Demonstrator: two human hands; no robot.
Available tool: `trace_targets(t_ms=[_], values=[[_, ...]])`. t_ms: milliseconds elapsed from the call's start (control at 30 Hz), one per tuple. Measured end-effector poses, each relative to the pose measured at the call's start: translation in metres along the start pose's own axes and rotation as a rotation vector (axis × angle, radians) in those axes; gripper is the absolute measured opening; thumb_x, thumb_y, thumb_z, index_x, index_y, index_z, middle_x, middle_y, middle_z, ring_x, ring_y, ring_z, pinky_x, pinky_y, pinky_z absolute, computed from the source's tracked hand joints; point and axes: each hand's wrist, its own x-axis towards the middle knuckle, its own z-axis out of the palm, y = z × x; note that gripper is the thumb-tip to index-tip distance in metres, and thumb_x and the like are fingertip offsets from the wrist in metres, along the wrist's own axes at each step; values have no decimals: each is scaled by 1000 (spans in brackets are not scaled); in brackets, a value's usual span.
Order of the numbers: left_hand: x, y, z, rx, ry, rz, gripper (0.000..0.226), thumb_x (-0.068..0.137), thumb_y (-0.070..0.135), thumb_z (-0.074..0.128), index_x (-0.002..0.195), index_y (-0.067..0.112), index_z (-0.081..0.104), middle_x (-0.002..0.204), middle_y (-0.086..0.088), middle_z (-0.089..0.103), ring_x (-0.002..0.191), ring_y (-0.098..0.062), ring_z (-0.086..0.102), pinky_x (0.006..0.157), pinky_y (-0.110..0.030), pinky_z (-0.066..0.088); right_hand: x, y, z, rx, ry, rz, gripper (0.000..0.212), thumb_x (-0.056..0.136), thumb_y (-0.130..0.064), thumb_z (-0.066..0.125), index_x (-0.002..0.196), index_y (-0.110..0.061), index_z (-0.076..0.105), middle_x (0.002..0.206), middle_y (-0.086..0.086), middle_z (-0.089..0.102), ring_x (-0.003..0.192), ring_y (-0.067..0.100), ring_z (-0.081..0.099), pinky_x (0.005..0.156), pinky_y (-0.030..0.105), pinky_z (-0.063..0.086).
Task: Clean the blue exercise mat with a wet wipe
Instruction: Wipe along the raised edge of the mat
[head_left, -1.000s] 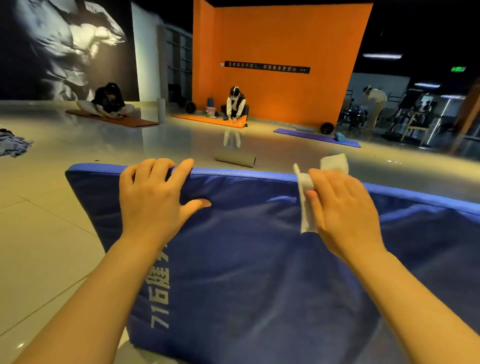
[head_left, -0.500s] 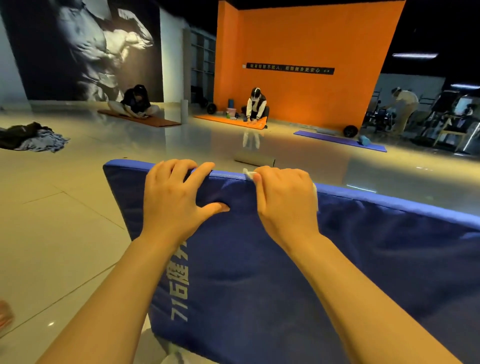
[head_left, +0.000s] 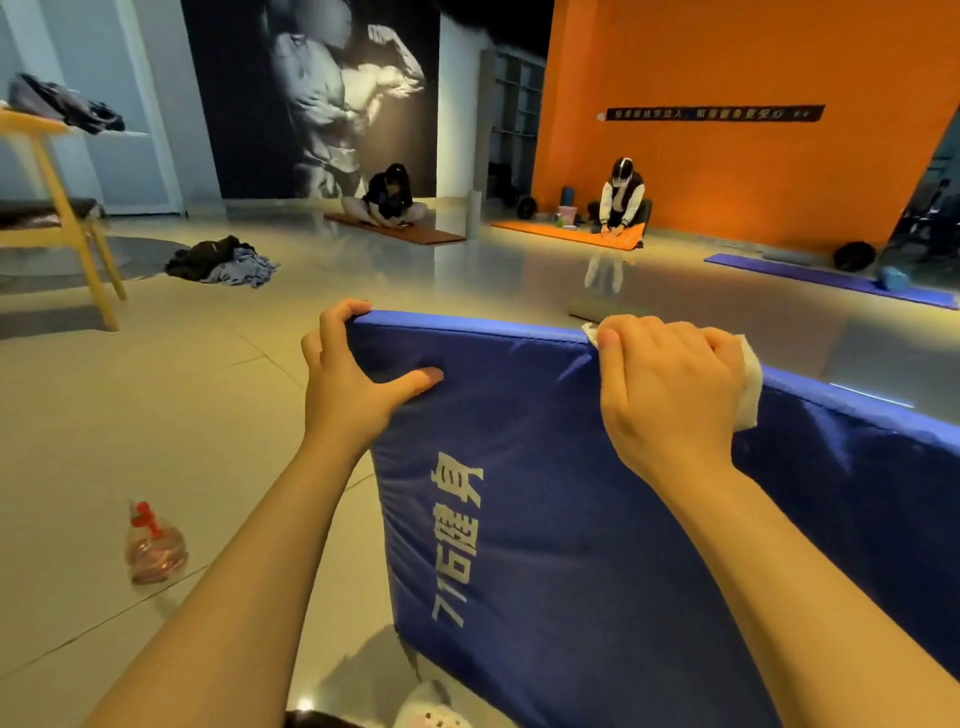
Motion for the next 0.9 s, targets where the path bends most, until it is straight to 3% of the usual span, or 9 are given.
trace_targets(t_ms=[133,300,367,467,533,600,700,800,900], values=[[-13,6,-5,14,108,-78,117,64,32,92,154,27,19,154,1,28,133,-12,36,97,-28,35,14,-52,16,162,-86,26,39,99,-29,29,83,-20,63,71,-3,61,65,21,49,74,33,21],[-20,2,-10,94,132,-82,108,66,39,88,152,19,26,150,-2,34,135,-19,40,95,-25,36,27,-115,23,258,-223,-97,27,102,-25,36,93,-20,61,84,-4,60,74,16,41,76,28,13],[-18,0,-9,97,111,-75,106,67,42,87,151,19,27,148,-3,34,133,-20,40,94,-24,37,29,-108,23,259,-303,-124,26,104,-26,34,100,-18,59,93,-3,59,80,18,43,79,28,19],[-13,0,-7,86,90,-81,106,66,44,88,151,19,28,147,-5,33,133,-21,40,93,-23,35,26,-84,10,271,-288,-154,22,98,-20,41,101,-8,59,100,8,59,83,28,52,75,40,41],[-10,-1,-6,92,92,-89,106,66,44,88,150,19,29,146,-5,33,132,-23,40,93,-25,35,22,-59,-3,235,-241,-124,20,93,-18,48,103,-4,59,101,13,58,84,31,53,68,42,45],[-10,0,-5,98,92,-95,105,65,44,88,149,19,30,145,-6,33,132,-24,41,94,-28,36,14,-33,-19,134,-224,-116,21,92,-20,55,104,-3,59,96,13,60,79,31,54,65,39,44],[-12,2,-5,104,96,-109,105,65,44,88,149,20,30,144,-6,34,131,-25,42,94,-30,38,0,-18,-33,28,-268,-181,31,90,-24,48,109,-3,60,85,11,62,65,31,55,57,37,43],[-18,5,-7,116,110,-122,105,64,47,88,148,21,31,142,-6,36,129,-26,43,96,-33,40,2,-22,-27,87,-263,-152,37,87,-17,48,118,-2,61,83,12,67,63,32,57,55,34,39],[-24,9,-7,143,145,-98,104,62,50,88,147,21,33,137,-5,38,127,-25,42,94,-27,36,11,-23,-19,151,-235,-69,40,85,-6,46,122,-4,62,89,14,70,71,37,60,60,35,39]])
